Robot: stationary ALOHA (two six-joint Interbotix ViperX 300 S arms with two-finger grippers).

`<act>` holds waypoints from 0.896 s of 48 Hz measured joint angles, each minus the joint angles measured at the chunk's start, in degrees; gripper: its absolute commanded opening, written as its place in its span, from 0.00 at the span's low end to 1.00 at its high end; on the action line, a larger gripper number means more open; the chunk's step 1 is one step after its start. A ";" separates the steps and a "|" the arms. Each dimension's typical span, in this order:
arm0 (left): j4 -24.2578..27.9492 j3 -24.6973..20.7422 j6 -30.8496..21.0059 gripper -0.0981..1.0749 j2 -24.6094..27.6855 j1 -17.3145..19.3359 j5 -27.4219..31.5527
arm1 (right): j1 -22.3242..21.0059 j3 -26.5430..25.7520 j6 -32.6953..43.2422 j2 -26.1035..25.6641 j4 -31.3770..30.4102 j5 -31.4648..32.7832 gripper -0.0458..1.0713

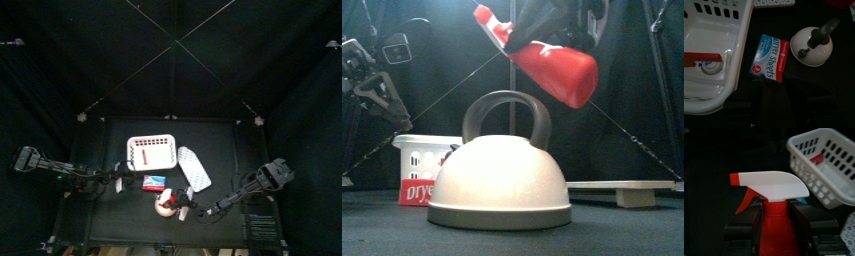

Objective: Place spray bottle on board

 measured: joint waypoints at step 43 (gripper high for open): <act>0.00 0.26 0.00 0.72 0.00 0.35 -0.09 | -18.02 19.86 35.68 -3.87 -21.62 22.76 0.62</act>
